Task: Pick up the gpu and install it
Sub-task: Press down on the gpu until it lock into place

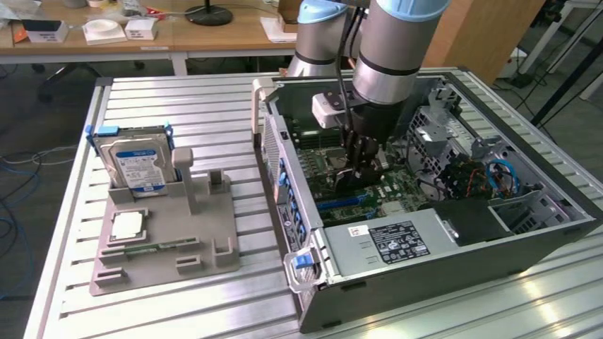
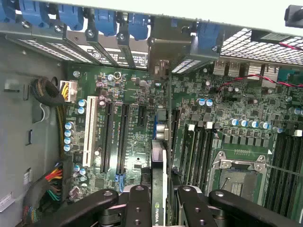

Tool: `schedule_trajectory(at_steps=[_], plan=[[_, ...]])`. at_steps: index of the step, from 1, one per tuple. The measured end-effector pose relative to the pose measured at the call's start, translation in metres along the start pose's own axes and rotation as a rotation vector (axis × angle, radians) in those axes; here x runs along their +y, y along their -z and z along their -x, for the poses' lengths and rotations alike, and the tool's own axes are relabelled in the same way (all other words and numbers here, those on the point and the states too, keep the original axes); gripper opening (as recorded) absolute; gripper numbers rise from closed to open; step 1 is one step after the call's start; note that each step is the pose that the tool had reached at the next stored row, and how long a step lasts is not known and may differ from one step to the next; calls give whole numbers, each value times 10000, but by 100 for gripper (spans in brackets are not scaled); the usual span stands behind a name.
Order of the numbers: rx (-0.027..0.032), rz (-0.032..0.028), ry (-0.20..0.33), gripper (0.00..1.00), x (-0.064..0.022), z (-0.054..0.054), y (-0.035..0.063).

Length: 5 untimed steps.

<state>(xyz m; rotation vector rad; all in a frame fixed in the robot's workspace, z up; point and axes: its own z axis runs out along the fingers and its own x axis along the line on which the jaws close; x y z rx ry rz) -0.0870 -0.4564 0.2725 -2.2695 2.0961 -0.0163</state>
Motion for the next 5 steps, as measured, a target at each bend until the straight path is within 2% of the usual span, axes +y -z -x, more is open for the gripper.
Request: schedule_trajectory(at_steps=[5], plan=[[0,1,0,26,0,0,0]])
